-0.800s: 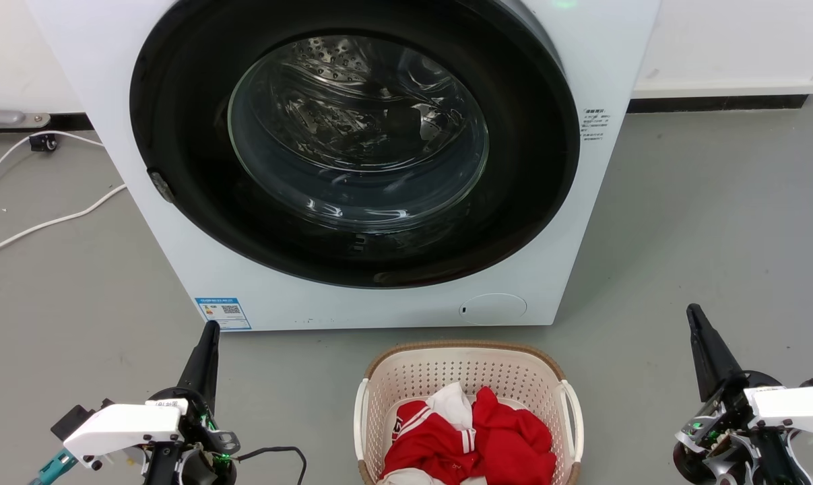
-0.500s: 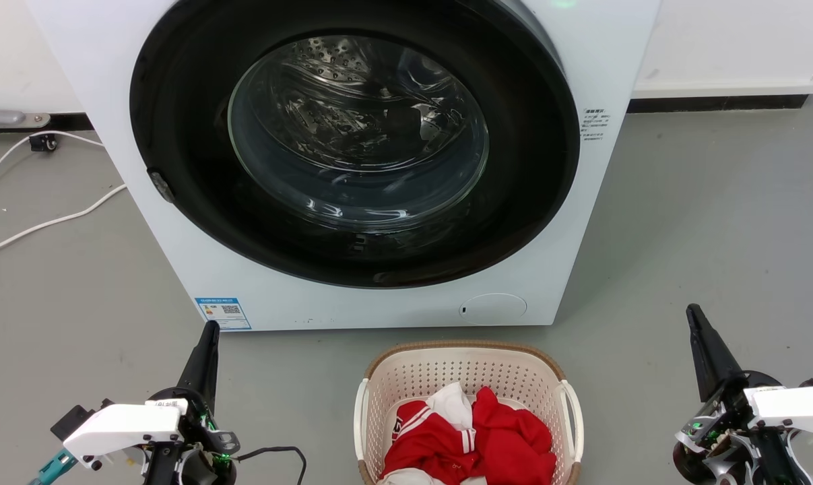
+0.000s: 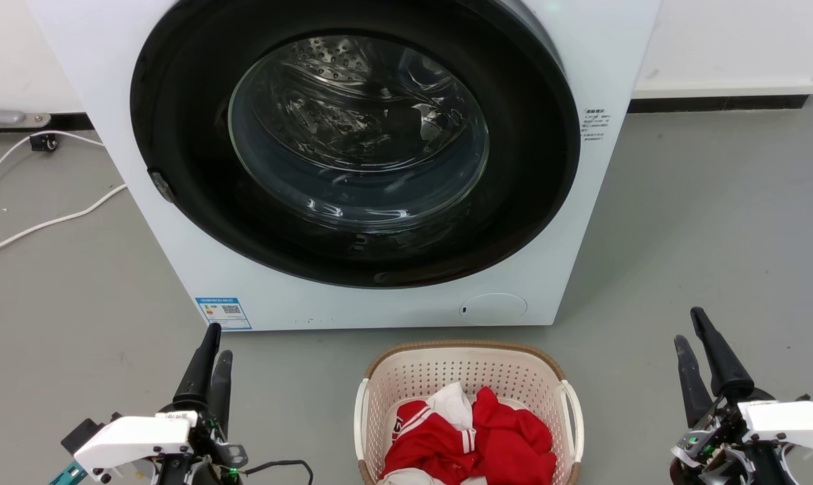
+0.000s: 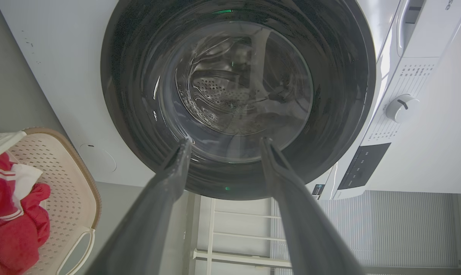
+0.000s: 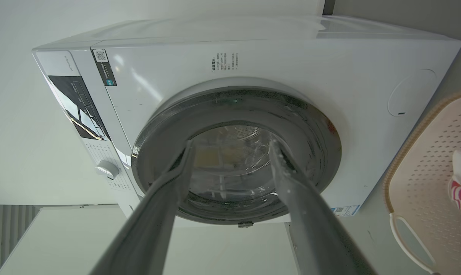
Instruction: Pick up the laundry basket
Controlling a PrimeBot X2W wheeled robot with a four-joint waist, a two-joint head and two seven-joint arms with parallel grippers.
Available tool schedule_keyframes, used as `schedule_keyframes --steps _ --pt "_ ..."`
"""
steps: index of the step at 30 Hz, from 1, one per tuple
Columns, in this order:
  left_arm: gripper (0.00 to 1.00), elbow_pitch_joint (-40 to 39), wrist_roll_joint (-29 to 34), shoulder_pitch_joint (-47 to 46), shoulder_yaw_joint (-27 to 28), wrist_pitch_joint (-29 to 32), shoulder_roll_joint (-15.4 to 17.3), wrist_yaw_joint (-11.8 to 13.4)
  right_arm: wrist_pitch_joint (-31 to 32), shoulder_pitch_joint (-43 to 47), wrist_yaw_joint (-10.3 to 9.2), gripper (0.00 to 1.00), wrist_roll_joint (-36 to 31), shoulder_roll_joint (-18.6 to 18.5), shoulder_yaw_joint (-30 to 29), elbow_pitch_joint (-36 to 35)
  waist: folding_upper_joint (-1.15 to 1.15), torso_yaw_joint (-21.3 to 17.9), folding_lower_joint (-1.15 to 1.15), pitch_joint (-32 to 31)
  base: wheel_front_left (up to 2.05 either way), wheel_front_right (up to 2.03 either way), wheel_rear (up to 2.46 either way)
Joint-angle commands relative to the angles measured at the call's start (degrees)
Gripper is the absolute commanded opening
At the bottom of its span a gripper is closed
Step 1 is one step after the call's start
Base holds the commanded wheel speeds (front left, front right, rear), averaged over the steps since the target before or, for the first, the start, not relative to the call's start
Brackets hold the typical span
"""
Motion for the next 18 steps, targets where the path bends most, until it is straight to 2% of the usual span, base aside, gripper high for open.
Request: schedule_keyframes --steps 1,11,18 --pt "1.00 -1.64 0.35 -1.31 -0.83 -0.70 0.24 -0.05 -0.65 -1.02 0.00 1.00 -0.42 -0.09 0.55 -1.97 0.00 -0.01 0.00 0.02 0.00 0.00 0.00" --pt "1.00 -4.54 6.35 -1.52 -1.69 -3.17 0.23 -0.07 -3.36 -0.38 0.00 1.00 -3.86 -0.32 1.81 -4.08 0.00 -0.02 0.00 0.11 0.00 0.00 0.00" --pt "1.00 -6.65 16.83 -1.70 -2.90 -4.89 0.22 0.19 -5.17 -0.28 0.00 1.00 -14.92 -0.89 1.89 -5.43 0.00 -0.01 0.00 0.21 0.00 0.00 0.00"
